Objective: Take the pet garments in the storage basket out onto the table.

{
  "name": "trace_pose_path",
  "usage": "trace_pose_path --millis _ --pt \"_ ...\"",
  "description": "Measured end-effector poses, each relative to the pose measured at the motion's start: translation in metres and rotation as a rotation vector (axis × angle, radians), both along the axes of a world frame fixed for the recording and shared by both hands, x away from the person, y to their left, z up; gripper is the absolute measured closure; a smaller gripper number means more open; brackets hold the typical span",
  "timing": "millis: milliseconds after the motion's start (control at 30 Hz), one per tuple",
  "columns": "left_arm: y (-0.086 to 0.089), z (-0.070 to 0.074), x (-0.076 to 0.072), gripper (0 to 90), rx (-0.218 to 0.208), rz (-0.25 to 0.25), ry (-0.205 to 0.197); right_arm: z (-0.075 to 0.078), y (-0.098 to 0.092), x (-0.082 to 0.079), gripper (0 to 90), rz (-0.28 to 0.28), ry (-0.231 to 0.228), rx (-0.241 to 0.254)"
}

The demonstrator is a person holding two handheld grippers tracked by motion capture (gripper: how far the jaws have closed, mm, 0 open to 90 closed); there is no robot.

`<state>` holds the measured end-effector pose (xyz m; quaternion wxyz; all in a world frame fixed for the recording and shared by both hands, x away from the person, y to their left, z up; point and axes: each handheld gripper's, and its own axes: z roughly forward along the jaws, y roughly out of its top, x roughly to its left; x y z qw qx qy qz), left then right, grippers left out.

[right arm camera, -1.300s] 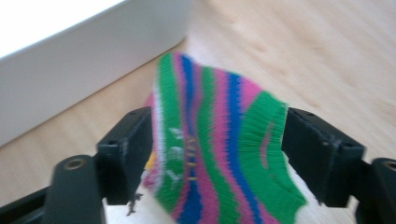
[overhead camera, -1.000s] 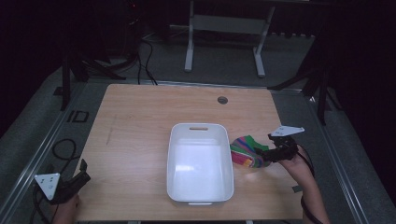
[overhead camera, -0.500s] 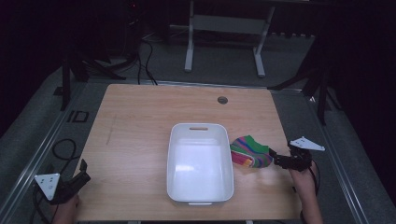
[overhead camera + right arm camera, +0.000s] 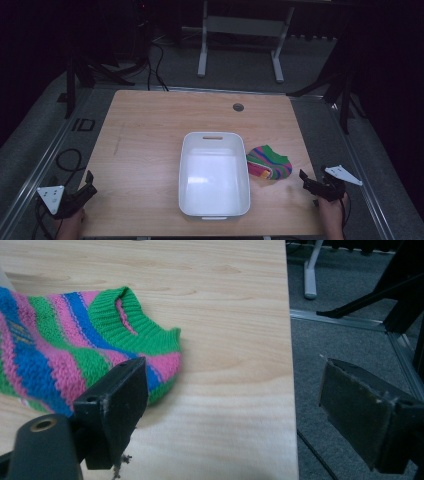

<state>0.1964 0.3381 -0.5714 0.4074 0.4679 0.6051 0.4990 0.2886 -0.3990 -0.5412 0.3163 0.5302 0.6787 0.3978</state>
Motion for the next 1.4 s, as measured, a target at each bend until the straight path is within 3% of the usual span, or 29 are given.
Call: trace_pose_path --millis 200,433,600,700,900,1167,1400 --pt "0.000 0.000 0.000 1.2 0.002 0.000 0.002 -0.003 -0.002 -0.016 12.5 -0.040 -0.041 0.021" --pt "0.000 0.000 0.000 1.2 0.001 0.002 0.001 -0.005 -0.009 -0.036 12.6 -0.125 -0.131 0.076" --pt "-0.001 0.000 0.000 1.2 0.000 0.003 0.002 -0.011 -0.013 -0.043 12.6 -0.134 -0.147 0.103" --pt "0.000 0.000 0.000 1.2 0.003 0.002 0.001 -0.012 -0.013 -0.046 12.6 -0.148 -0.159 0.088" --pt "0.000 0.000 0.000 1.1 -0.001 0.001 0.002 -0.014 -0.015 -0.048 12.6 -0.167 -0.199 0.103" --pt "0.000 0.000 0.000 1.2 -0.003 0.002 0.001 -0.016 -0.013 -0.045 12.6 -0.168 -0.187 0.083" --pt "0.000 0.000 0.000 1.2 -0.001 0.001 0.000 -0.016 -0.014 -0.044 12.8 -0.171 -0.182 0.094"
